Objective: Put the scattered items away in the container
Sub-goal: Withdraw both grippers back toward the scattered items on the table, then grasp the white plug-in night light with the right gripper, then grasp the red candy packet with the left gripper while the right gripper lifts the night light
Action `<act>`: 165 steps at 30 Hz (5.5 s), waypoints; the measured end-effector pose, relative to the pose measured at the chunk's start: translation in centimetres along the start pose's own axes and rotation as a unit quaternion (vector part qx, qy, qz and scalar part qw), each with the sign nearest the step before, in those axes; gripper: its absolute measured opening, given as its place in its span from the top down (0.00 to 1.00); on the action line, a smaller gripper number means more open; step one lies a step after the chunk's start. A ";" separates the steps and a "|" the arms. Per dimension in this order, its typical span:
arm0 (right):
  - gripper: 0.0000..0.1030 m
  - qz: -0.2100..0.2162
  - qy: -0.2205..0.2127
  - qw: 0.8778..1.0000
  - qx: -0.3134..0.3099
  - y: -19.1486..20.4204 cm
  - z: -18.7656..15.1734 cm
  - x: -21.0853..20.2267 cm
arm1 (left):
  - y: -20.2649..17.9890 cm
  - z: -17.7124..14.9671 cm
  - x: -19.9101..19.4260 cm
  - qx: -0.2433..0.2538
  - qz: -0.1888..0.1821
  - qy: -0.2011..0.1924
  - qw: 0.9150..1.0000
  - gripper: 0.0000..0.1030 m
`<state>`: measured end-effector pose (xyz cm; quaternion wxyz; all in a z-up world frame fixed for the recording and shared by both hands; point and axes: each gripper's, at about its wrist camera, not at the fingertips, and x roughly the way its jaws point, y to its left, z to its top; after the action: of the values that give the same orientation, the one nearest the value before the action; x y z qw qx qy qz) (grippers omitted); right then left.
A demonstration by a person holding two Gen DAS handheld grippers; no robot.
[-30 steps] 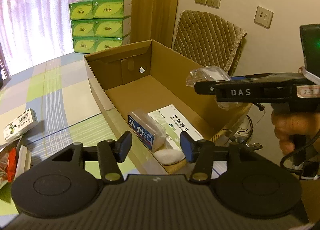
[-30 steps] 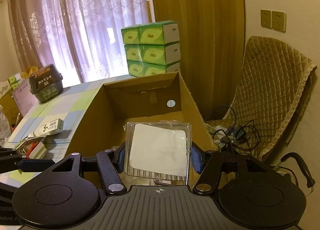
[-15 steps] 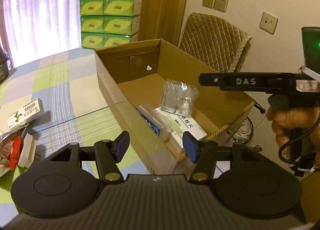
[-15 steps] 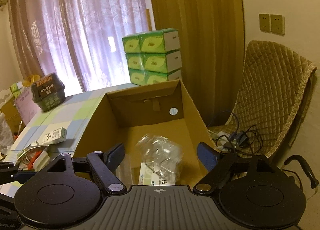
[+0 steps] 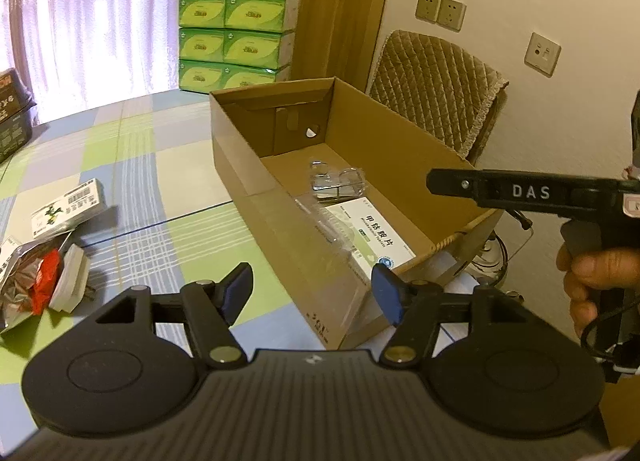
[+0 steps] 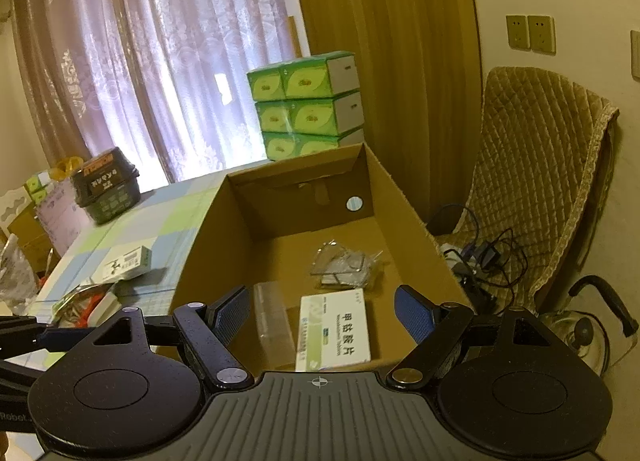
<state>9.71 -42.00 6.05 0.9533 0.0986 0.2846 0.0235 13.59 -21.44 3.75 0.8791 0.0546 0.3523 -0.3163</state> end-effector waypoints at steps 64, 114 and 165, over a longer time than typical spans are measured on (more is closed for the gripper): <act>0.01 0.162 0.060 0.968 -0.181 19.0 -5.0 0.7 | 15.5 -11.6 -10.8 -0.120 0.169 0.015 0.978 0.07; 0.32 0.310 0.187 0.771 -0.524 30.1 -5.7 28.1 | 23.2 -6.4 2.3 0.312 0.017 0.066 0.948 0.13; 0.35 0.195 0.216 0.867 -0.405 23.2 -7.8 14.9 | 19.3 -5.8 5.5 0.347 -0.051 0.218 0.911 0.71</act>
<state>18.19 -16.45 -3.66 0.8000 -0.2504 0.4239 0.3428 24.74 -7.11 -6.64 0.6885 0.4059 0.4057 -0.4434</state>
